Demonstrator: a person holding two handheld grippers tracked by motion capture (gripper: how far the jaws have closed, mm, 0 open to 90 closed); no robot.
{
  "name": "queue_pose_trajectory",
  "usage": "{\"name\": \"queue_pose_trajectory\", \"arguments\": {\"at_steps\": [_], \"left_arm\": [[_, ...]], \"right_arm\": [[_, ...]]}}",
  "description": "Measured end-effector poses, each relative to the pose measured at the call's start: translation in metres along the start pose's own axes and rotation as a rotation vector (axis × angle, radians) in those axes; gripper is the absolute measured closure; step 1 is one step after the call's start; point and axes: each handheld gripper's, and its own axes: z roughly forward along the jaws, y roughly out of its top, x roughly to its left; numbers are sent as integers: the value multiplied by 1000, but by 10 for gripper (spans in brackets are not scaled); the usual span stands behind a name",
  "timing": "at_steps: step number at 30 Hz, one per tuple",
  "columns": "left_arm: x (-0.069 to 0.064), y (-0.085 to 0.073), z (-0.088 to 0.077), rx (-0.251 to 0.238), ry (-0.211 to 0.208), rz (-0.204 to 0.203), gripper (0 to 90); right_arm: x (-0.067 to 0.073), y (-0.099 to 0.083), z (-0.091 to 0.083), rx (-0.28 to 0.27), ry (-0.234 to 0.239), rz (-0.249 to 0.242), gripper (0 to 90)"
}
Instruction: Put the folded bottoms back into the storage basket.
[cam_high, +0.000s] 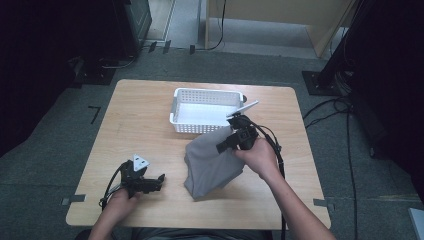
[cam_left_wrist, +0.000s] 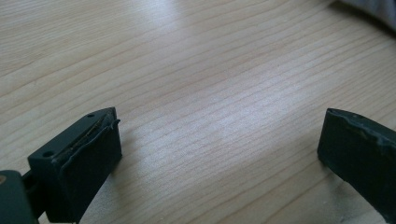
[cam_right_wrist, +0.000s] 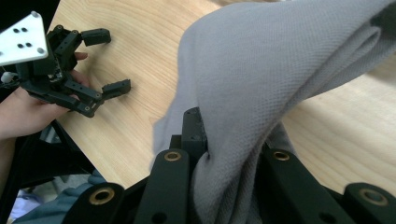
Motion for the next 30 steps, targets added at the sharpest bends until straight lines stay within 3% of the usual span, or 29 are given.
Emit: {"name": "queue_pose_trajectory", "arguments": {"at_steps": [4, 12, 23, 30], "left_arm": [[0, 0, 0, -1, 0, 0, 0], [0, 0, 0, 0, -1, 0, 0], [0, 0, 0, 2, -1, 3, 0], [0, 0, 0, 2, -1, 1, 0]], "right_arm": [[7, 10, -15, -24, -32, -21, 784], [20, 32, -46, -10, -64, -53, 784], [27, 70, -87, -18, -75, -52, 783], [31, 92, -104, -31, -86, -42, 782]]}}
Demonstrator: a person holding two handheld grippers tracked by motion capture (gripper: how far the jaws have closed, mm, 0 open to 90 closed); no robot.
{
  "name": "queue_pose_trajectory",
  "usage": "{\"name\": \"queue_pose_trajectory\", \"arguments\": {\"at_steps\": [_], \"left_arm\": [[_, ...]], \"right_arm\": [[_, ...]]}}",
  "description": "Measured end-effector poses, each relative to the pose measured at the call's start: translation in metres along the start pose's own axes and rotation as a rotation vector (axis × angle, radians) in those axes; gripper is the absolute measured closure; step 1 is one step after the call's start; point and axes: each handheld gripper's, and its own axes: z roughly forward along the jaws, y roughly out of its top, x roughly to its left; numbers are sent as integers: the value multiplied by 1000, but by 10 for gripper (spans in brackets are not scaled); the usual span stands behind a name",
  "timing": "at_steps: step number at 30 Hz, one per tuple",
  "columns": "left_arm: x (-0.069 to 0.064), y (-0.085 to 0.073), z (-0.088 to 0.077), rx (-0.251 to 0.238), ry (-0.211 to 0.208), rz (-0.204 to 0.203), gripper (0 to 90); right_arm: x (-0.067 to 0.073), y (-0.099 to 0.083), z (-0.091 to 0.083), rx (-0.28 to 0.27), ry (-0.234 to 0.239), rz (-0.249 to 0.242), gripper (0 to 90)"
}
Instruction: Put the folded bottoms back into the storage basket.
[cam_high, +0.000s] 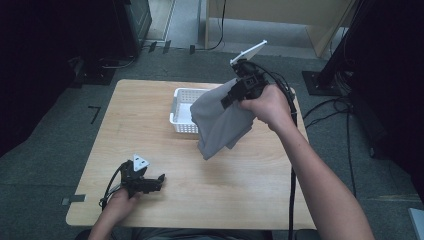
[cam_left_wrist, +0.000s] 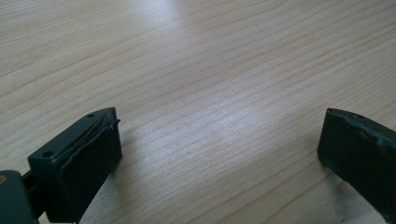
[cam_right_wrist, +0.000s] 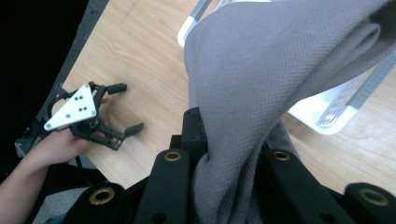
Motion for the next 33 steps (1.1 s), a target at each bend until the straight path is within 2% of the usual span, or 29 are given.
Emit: {"name": "queue_pose_trajectory", "arguments": {"at_steps": [9, 11, 14, 19, 23, 30, 31, 33], "left_arm": [[0, 0, 0, -1, 0, 0, 0], [0, 0, 0, -2, 1, -1, 0], [0, 0, 0, -2, 0, -1, 0], [0, 0, 0, -3, 1, -2, 0], [0, 0, 0, -2, 2, 1, 0], [0, 0, 0, -1, 1, 0, 0], [0, 0, 0, -1, 1, 0, 0], [0, 0, 0, -2, 1, 0, 0]], "right_arm": [[-10, 28, -4, -9, -16, 46, 782], [-13, 40, -2, -9, -28, 66, 782], [-14, 47, 1, -10, -40, 71, 782], [-21, 73, 19, -30, -53, 115, 782], [-22, 85, 30, -26, -67, 132, 781], [-20, 109, 60, -40, -51, 175, 781], [-18, 115, 69, -42, -46, 182, 781], [-13, 119, 79, -55, -55, 165, 781]]}}
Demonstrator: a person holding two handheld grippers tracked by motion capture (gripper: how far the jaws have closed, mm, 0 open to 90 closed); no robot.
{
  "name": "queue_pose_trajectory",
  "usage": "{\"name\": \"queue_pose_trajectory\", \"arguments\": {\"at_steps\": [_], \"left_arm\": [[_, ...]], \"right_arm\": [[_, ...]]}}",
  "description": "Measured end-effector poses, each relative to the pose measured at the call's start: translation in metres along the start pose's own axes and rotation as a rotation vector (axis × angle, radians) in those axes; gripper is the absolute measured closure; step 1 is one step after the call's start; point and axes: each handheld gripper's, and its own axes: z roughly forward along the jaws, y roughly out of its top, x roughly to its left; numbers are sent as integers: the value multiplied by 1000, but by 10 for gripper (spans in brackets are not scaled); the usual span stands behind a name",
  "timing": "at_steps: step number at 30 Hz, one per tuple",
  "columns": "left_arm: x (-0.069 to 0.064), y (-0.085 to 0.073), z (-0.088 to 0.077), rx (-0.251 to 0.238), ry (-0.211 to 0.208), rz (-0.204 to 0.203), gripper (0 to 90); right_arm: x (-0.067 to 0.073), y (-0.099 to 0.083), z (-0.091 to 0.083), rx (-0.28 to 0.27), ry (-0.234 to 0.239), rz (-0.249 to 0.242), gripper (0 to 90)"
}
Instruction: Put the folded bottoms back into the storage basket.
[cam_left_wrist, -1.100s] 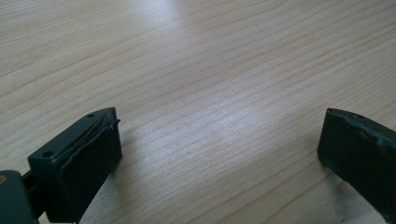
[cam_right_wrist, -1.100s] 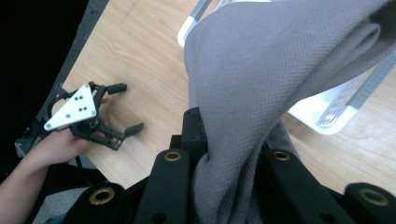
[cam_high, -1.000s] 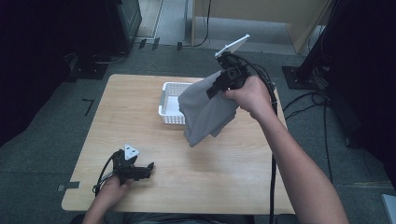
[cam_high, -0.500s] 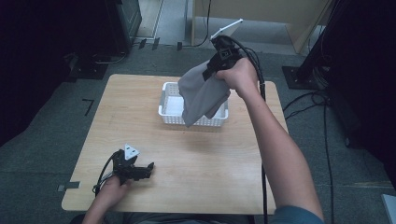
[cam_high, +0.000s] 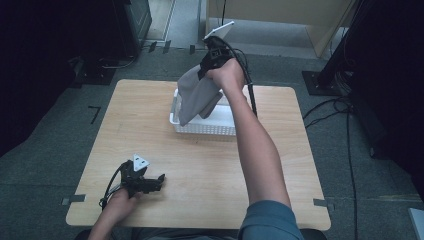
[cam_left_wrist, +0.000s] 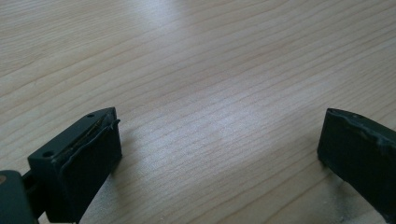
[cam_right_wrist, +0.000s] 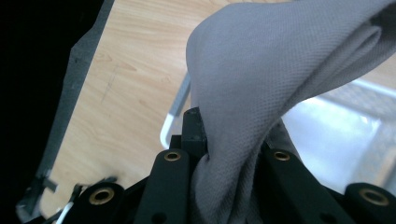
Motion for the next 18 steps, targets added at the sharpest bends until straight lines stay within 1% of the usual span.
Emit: {"name": "queue_pose_trajectory", "arguments": {"at_steps": [1, 2, 4, 5, 7, 8, 9, 10, 12, 13, 14, 15, 18], "left_arm": [[0, 0, 0, 0, 0, 0, 0], [0, 0, 0, 0, 0, 0, 0], [0, 0, 0, 0, 0, 0, 0], [0, 0, 0, 0, 0, 0, 0], [0, 0, 0, 2, 0, 0, 0], [0, 0, 0, 1, -1, 0, 0], [0, 0, 0, 1, -1, 0, 0], [0, 0, 0, 2, -1, -1, 0], [0, 0, 0, 1, 0, 0, 0], [0, 0, 0, 2, -1, 0, 0], [0, 0, 0, 2, -1, 0, 0], [0, 0, 0, 2, -1, 0, 0], [0, 0, 0, 3, -1, 3, 0]], "right_arm": [[0, 0, 0, 0, 0, 0, 781], [3, 1, 5, -6, 0, -5, 781], [8, 5, 18, -4, 15, -7, 781], [8, 5, 18, -4, 15, -7, 781], [7, 7, 27, -9, 24, -1, 781], [4, 8, 33, -13, 35, 7, 781], [4, 8, 33, -13, 35, 7, 781], [-3, 5, 41, -21, 39, 19, 781], [-9, 3, 46, -26, 34, 25, 781], [-9, 3, 46, -26, 34, 25, 781], [-18, 0, 51, -33, 38, 35, 780], [-18, 0, 51, -33, 38, 35, 780], [-35, -8, 58, -50, 53, 57, 780]]}}
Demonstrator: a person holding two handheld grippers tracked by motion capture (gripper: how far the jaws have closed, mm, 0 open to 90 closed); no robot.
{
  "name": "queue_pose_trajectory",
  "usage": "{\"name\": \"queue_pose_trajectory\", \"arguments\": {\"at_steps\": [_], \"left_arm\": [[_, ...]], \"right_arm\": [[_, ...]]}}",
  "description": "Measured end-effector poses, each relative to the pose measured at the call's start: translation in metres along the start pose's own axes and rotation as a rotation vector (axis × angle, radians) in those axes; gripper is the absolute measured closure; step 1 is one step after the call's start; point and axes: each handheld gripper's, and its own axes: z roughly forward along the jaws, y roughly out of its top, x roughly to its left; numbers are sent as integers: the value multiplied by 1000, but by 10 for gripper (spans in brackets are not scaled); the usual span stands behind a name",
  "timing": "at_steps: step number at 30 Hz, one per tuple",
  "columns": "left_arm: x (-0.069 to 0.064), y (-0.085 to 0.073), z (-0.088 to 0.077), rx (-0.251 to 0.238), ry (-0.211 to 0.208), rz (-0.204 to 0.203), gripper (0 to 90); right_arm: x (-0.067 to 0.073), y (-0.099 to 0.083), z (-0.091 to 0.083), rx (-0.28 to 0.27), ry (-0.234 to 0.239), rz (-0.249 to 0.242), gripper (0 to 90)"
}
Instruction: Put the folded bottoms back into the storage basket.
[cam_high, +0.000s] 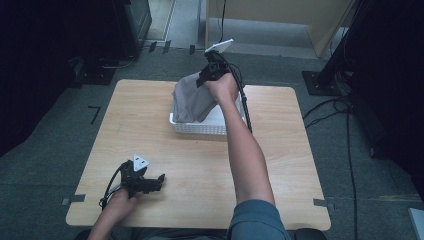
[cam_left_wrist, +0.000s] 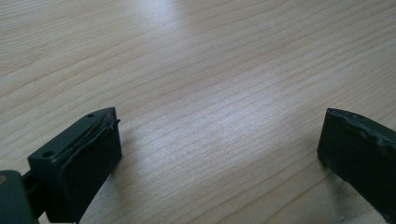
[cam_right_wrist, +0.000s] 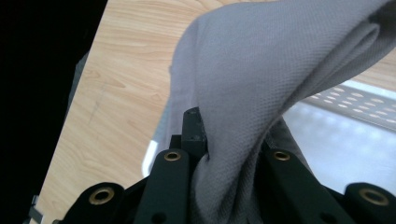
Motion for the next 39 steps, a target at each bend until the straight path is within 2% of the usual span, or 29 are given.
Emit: {"name": "queue_pose_trajectory", "arguments": {"at_steps": [1, 2, 5, 7, 8, 10, 13, 14, 19, 21, 27, 28, 30, 32, 39], "left_arm": [[0, 0, 0, -2, 1, -3, 0], [0, 0, 0, -2, 1, -3, 0], [0, 0, 0, -3, 1, -2, 0], [0, 0, 0, -3, 1, -2, 0], [0, 0, 0, -2, 1, -2, 0], [0, 0, 0, -3, 1, -2, 0], [0, 0, 0, -4, 1, -3, 0], [0, 0, 0, -4, 1, -4, 0], [0, 0, 0, -3, 1, -4, 0], [0, 0, 0, -3, 1, -4, 0], [0, 0, 0, -2, 0, -3, 0], [0, 0, 0, -3, 0, -3, 0], [0, 0, 0, -3, 0, -4, 0], [0, 0, 0, -2, 0, -3, 0], [0, 0, 0, -3, 0, -3, 0]], "right_arm": [[-8, -6, 4, -9, 12, 6, 779], [-8, -6, 4, -9, 12, 6, 779], [-22, -16, 8, -32, 38, 16, 779], [-30, -22, 12, -42, 40, 23, 779], [-40, -28, 16, -43, 36, 32, 778], [-43, -30, 18, -42, 36, 37, 777], [-56, -37, 24, -44, 36, 57, 776], [-65, -42, 27, -42, 34, 73, 776], [-78, -50, 32, -64, 61, 93, 773], [-85, -56, 36, -69, 72, 116, 771], [-92, -64, 42, -77, 66, 125, 766], [-97, -68, 46, -67, 69, 140, 766], [-99, -69, 47, -63, 70, 149, 766], [-105, -72, 49, -57, 79, 189, 767], [-110, -83, 56, -52, 65, 205, 766]]}}
